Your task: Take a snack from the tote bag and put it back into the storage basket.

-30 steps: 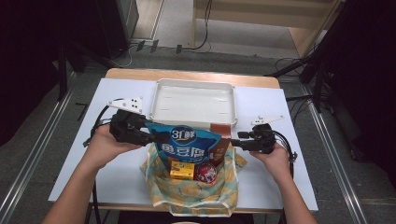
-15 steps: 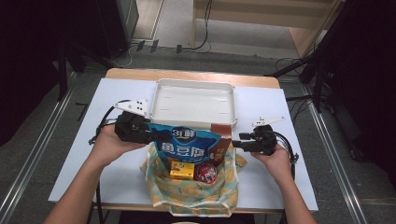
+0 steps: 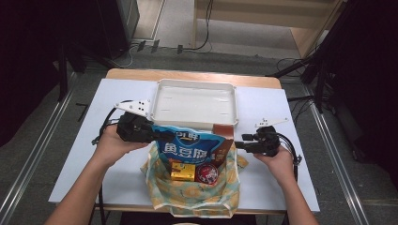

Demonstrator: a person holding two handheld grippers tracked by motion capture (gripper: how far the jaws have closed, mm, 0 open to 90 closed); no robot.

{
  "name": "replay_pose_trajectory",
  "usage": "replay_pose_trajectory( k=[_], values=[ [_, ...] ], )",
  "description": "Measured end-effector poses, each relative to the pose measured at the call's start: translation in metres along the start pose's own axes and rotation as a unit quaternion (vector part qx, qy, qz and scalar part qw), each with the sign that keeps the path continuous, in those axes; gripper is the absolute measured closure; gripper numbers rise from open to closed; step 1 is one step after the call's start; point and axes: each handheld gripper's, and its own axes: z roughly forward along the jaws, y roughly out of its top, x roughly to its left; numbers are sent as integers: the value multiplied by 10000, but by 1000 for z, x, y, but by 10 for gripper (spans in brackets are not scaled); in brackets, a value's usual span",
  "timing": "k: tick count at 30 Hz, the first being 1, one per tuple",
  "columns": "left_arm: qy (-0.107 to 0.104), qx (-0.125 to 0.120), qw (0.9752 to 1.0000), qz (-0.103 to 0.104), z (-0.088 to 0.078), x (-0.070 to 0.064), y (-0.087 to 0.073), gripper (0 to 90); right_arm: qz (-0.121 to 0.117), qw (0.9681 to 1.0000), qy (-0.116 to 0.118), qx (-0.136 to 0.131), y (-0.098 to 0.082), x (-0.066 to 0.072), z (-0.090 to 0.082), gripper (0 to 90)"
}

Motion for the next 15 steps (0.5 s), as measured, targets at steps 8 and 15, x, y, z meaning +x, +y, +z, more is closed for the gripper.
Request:
replay_pose_trajectory(
  k=[8,15],
  values=[
    [-66,-66,9999,42,4,-8,10,900,19,10000,-5,-11,0,0,-1,461],
    [-119,-82,9999,68,3,-11,21,900,12,10000,-20,-1,-1,0,-1,461]
  ],
)
